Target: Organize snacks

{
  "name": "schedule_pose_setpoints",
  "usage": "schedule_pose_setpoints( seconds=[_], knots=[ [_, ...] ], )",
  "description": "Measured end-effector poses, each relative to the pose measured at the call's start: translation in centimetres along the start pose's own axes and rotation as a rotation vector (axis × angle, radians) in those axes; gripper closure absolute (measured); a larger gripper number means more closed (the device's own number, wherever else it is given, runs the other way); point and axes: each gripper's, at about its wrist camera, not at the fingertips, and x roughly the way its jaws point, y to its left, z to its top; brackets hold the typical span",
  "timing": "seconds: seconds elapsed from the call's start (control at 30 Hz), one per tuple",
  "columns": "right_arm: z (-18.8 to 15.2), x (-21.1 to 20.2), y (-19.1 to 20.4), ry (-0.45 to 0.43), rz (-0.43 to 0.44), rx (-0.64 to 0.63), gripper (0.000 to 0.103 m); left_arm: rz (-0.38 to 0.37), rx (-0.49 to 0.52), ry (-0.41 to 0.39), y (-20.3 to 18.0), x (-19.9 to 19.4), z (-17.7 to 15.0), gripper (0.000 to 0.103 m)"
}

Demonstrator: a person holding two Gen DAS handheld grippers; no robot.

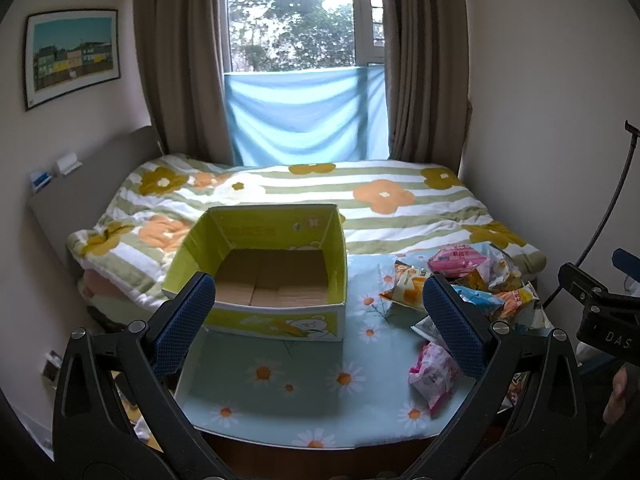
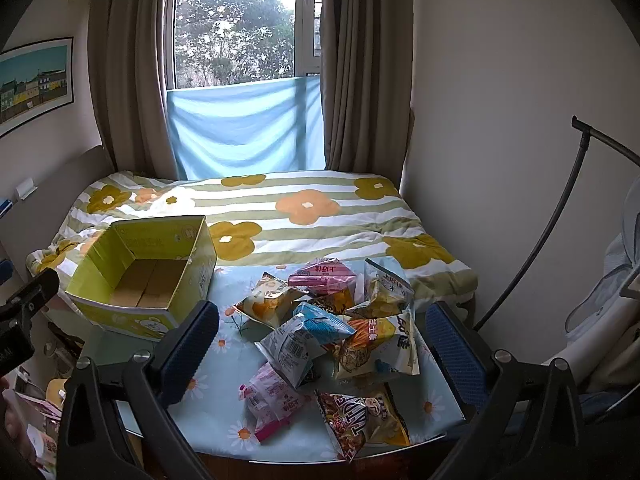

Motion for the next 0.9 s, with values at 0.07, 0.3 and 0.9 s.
schedule_pose_setpoints(
  seconds=[0.07,0.3,0.9],
  knots=[
    [0.01,0.08,0.05,0.000,0.000,-0.001,0.000,0.003,-0.002,0.001,0.07,0.11,0.04,0.000],
    [0.02,0.09,0.06,0.001,-0.001,-0.001,0.000,0.008,-0.005,0.008,0.40,0.35,0.02,0.000],
    [0.07,0.13,0.01,0.002,0.001,0.000,0.000,0.003,-0.004,0.009,0.44,0.38,-0.17,0.000]
  ],
)
